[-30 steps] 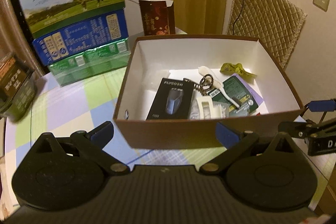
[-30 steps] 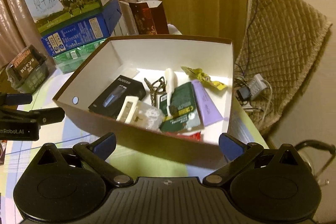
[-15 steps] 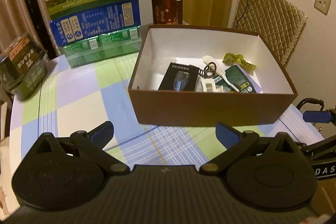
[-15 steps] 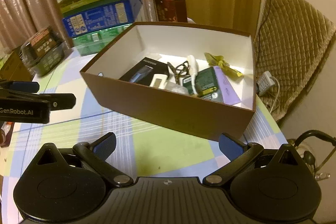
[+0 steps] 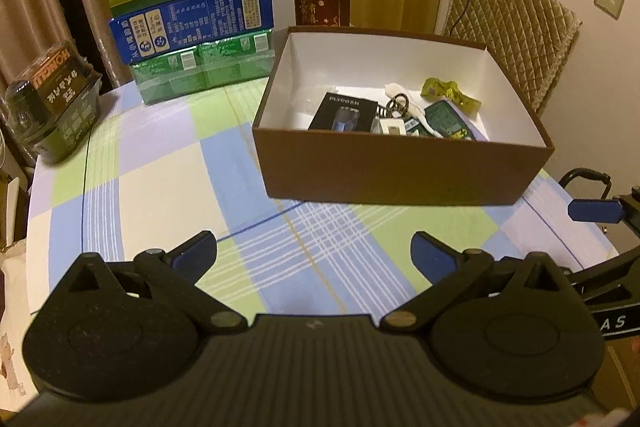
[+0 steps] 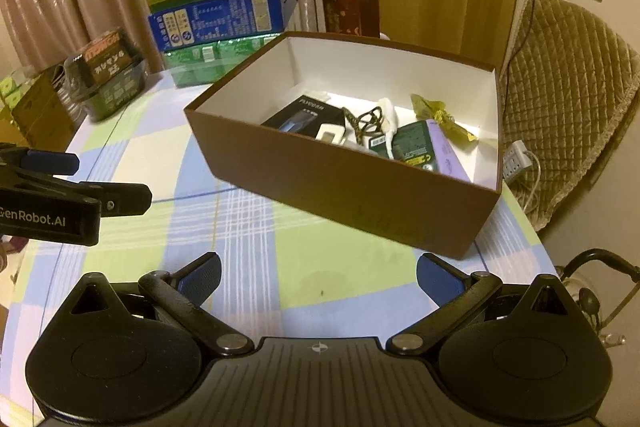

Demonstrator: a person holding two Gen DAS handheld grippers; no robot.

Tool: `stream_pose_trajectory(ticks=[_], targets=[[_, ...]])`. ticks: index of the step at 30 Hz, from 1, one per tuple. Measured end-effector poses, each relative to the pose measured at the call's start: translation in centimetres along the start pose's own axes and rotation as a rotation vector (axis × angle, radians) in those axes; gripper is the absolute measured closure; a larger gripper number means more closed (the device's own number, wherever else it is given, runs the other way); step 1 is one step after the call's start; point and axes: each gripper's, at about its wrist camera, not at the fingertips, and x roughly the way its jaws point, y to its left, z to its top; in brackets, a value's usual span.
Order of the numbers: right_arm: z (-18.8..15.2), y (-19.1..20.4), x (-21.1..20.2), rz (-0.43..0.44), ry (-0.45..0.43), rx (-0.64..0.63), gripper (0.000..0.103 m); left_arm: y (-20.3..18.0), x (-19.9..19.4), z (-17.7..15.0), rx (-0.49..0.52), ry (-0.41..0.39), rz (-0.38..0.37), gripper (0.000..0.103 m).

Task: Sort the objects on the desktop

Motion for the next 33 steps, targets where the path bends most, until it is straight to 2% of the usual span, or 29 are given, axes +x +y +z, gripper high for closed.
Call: stream_pose_trajectory(ticks=[33], targets=[[-4.3,0.6,-1.0,0.010,0.130,0.055,0.002,-0.1,-0.3,-5.8,0.019,0.127,-0.013,0.001]])
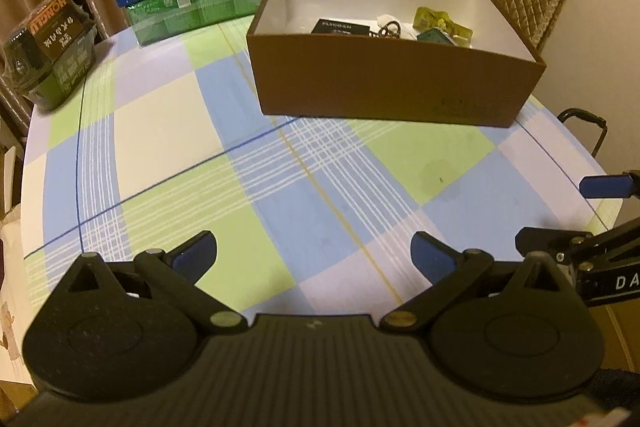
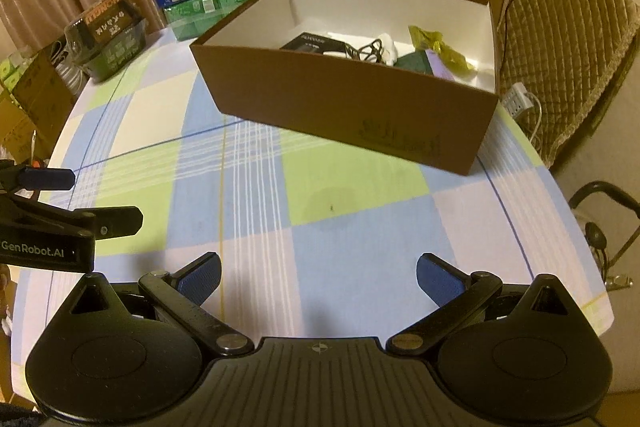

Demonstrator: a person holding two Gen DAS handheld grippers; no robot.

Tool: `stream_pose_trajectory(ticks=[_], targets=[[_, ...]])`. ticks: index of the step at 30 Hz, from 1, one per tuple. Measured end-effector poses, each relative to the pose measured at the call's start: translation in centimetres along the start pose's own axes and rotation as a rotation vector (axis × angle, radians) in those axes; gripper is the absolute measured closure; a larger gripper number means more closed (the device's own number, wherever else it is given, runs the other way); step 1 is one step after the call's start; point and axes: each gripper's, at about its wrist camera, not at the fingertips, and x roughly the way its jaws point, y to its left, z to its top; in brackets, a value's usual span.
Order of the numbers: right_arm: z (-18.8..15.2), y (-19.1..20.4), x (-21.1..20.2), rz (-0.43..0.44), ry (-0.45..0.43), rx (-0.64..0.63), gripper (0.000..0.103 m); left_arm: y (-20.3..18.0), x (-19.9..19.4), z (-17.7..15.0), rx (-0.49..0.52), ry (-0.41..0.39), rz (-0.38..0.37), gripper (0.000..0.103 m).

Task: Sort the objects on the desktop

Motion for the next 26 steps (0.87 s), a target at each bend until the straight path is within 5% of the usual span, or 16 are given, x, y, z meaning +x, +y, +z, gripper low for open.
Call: stream_pose_trajectory(ticks=[26], targets=[[0.2,-1.7,0.3,-0.004,0.021,0.010,0.002,-2.4,1.1,1.0,0.033,-0.011,-0.018,0.001]])
